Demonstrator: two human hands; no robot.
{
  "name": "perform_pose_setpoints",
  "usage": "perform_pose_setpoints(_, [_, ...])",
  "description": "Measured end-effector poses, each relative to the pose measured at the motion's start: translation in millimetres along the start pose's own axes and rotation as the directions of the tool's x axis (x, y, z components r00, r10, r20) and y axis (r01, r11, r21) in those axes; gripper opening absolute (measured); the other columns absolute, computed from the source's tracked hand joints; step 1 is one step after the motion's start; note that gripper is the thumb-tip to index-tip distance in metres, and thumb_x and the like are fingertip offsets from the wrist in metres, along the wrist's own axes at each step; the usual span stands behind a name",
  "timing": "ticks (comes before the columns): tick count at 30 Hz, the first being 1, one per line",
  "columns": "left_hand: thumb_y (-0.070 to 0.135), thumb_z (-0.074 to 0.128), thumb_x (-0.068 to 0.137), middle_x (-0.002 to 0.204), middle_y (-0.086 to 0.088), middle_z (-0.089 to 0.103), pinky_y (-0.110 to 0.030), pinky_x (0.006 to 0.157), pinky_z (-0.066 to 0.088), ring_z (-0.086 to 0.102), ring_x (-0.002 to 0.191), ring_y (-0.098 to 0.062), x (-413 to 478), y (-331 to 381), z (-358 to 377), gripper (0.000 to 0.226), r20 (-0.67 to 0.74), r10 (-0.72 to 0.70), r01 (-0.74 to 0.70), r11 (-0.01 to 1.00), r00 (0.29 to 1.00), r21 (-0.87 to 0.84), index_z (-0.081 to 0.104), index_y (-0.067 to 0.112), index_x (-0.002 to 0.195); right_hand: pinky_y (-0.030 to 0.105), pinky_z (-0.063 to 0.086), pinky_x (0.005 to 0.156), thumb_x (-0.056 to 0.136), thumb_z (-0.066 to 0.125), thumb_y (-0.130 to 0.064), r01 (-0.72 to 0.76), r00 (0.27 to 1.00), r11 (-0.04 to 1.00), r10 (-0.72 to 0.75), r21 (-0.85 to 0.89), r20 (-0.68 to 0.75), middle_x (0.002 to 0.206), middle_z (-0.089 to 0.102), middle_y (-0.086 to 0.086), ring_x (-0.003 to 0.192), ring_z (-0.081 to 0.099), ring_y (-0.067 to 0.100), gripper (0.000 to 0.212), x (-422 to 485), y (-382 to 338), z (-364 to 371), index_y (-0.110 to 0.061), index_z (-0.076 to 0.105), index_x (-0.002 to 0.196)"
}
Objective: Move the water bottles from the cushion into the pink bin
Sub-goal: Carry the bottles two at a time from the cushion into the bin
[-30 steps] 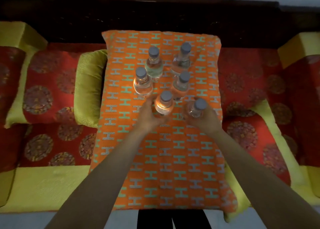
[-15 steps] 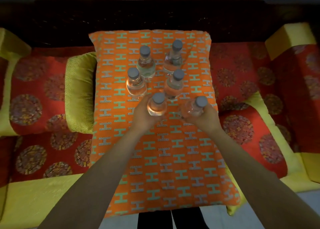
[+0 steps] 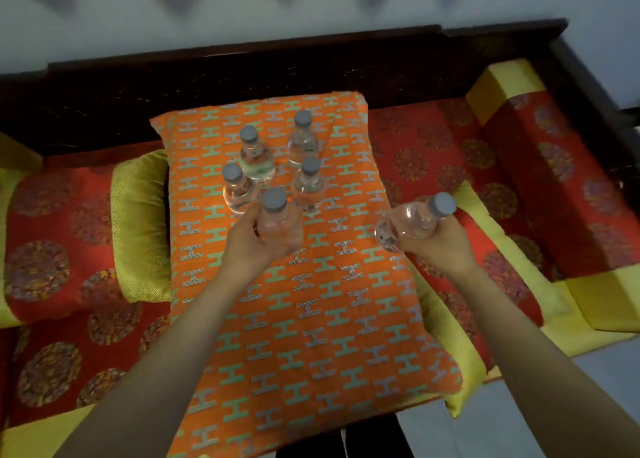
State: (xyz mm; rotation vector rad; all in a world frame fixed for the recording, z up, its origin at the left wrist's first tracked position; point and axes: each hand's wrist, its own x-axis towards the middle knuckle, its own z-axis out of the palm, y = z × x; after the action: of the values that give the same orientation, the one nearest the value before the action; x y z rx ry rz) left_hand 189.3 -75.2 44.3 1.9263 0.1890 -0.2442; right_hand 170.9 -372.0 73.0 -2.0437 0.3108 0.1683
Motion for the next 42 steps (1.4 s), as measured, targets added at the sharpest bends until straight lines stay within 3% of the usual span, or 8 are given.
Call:
perform_pose_setpoints(7, [0.009, 0.088, 0.062, 0.097, 0.009, 0.06, -0.008, 0.064, 0.046, 0.06, 0.074, 0.012, -22.6, 43.5, 40.4, 0.071, 0.036, 0.121, -0.121, 0.993, 0.992, -0.008, 0.044, 0.02, 0.116, 0.031, 0.048, 0.075, 0.054, 0.076, -0.035, -0.072, 0.984, 0.996, 0.078, 0.045, -0.158, 0.098, 0.066, -0.015, 0.088, 0.063, 0.003, 0.06, -47.2, 36.7, -71.2, -0.036, 0.053, 0.11])
perform_pose_setpoints(13, [0.02, 0.088, 0.057, 0.107, -0.014, 0.063, -0.045, 0.076, 0.051, 0.063, 0.091, -0.027, -62.5, 86.3, 122.6, 0.072, 0.125, 0.202, -0.205, 0.979, 0.971, 0.011, 0.045, 0.012, 0.115, 0.035, 0.051, 0.074, 0.065, 0.083, -0.019, -0.043, 0.967, 0.997, 0.058, 0.064, -0.248, 0.097, 0.068, -0.011, 0.089, 0.065, 0.011, 0.053, -110.0, 76.2, -157.6, -0.033, 0.056, 0.108])
perform_pose_setpoints(17, [0.019, 0.088, 0.063, 0.109, -0.001, 0.061, -0.036, 0.073, 0.05, 0.063, 0.093, -0.014, -104.6, 117.3, 197.0, 0.069, 0.196, 0.258, -0.265, 0.964, 0.946, 0.009, 0.044, 0.023, 0.116, 0.042, 0.052, 0.081, 0.064, 0.084, -0.02, -0.04, 0.95, 0.992, 0.075, 0.119, -0.304, 0.098, 0.068, -0.009, 0.095, 0.066, 0.016, 0.049, -159.6, 113.3, -227.7, -0.039, 0.059, 0.101])
perform_pose_setpoints(21, [0.017, 0.087, 0.064, 0.109, 0.001, 0.062, -0.049, 0.083, 0.053, 0.064, 0.098, -0.02, -141.6, 144.7, 265.5, 0.066, 0.237, 0.26, -0.263, 0.965, 0.936, -0.018, 0.045, 0.018, 0.115, 0.046, 0.052, 0.083, 0.055, 0.084, -0.032, -0.049, 0.917, 0.989, 0.1, 0.141, -0.387, 0.1, 0.067, -0.001, 0.099, 0.064, 0.02, 0.049, -206.3, 143.5, -287.6, -0.046, 0.058, 0.093])
perform_pose_setpoints(26, [0.03, 0.09, 0.058, 0.103, 0.012, 0.064, -0.049, 0.084, 0.054, 0.065, 0.095, -0.015, -177.7, 184.1, 354.5, 0.064, 0.294, 0.267, -0.266, 0.963, 0.918, -0.045, 0.05, 0.031, 0.109, 0.03, 0.052, 0.072, 0.044, 0.081, -0.046, -0.07, 0.853, 0.982, 0.149, 0.173, -0.501, 0.098, 0.067, -0.017, 0.09, 0.064, 0.007, 0.056, -252.0, 180.3, -366.7, -0.055, 0.056, 0.093])
perform_pose_setpoints(31, [0.03, 0.093, 0.052, 0.099, 0.001, 0.068, -0.041, 0.076, 0.058, 0.068, 0.087, -0.015, -187.4, 218.6, 417.1, 0.064, 0.351, 0.285, -0.293, 0.956, 0.892, -0.031, 0.053, 0.032, 0.102, 0.023, 0.046, 0.063, 0.054, 0.086, -0.029, -0.059, 0.77, 0.982, 0.161, 0.181, -0.618, 0.095, 0.065, -0.014, 0.085, 0.061, 0.004, 0.052, -275.4, 207.5, -426.1, -0.049, 0.055, 0.09])
perform_pose_setpoints(36, [0.029, 0.092, 0.054, 0.091, 0.013, 0.067, -0.015, 0.059, 0.049, 0.067, 0.078, -0.001, -171.5, 248.3, 467.8, 0.058, 0.421, 0.305, -0.327, 0.945, 0.854, -0.022, 0.052, 0.036, 0.096, 0.023, 0.042, 0.063, 0.06, 0.086, -0.022, -0.075, 0.706, 0.972, 0.208, 0.221, -0.677, 0.095, 0.063, -0.009, 0.084, 0.059, 0.008, 0.054, -271.0, 239.6, -475.9, -0.033, 0.055, 0.102])
perform_pose_setpoints(42, [0.032, 0.092, 0.052, 0.093, 0.009, 0.068, -0.027, 0.068, 0.051, 0.067, 0.083, -0.007, -129.8, 279.7, 547.1, 0.059, 0.47, 0.3, -0.33, 0.944, 0.83, -0.021, 0.054, 0.037, 0.097, 0.021, 0.042, 0.064, 0.06, 0.085, -0.021, -0.111, 0.649, 0.969, 0.24, 0.222, -0.722, 0.094, 0.058, -0.017, 0.084, 0.056, 0.004, 0.055, -242.6, 273.9, -544.8, -0.041, 0.05, 0.098])
